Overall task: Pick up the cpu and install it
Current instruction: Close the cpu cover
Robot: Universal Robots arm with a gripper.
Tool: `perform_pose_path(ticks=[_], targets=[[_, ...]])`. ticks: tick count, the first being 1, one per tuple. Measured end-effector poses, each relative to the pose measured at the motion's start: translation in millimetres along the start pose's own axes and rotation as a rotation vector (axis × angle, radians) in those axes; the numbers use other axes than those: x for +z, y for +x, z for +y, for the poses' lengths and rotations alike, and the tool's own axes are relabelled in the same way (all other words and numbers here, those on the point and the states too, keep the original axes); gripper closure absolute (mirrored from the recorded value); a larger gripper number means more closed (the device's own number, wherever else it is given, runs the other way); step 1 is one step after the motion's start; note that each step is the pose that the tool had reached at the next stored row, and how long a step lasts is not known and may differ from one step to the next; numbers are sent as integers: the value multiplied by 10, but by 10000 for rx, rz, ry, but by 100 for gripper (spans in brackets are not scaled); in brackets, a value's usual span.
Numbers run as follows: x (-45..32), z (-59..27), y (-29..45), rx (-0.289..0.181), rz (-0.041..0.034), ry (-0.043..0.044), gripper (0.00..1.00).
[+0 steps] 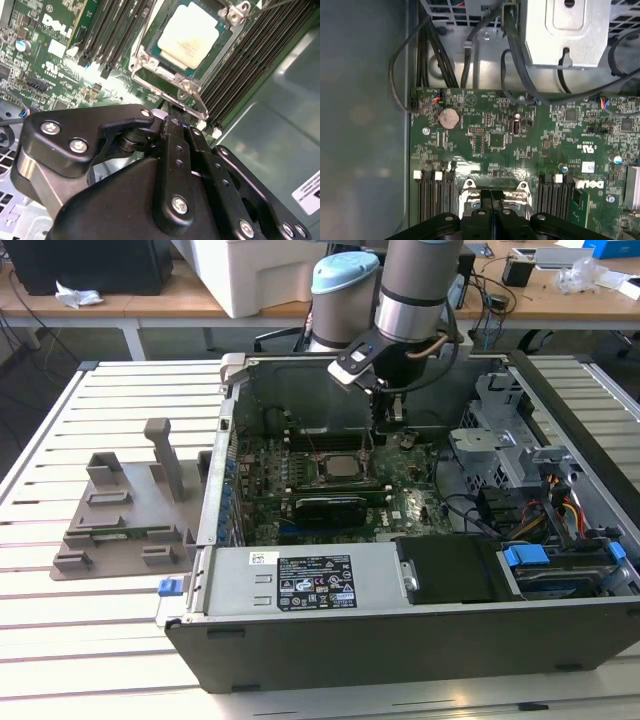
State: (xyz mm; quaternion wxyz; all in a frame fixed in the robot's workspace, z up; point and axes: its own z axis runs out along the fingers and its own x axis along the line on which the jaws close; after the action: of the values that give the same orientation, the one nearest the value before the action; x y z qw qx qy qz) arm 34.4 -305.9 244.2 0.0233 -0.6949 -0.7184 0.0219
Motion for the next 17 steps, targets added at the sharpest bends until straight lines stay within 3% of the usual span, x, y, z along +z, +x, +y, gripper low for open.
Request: perform_pose_path(ticks=[6, 8, 14, 16, 17], targets=[[7, -76, 3, 0, 1, -1, 89], [46, -158, 6, 1, 1, 0, 89], [222, -523, 18, 1, 3, 0, 89], [333, -663, 22, 1, 2, 0, 89], [376, -691, 23, 1, 1, 0, 89]])
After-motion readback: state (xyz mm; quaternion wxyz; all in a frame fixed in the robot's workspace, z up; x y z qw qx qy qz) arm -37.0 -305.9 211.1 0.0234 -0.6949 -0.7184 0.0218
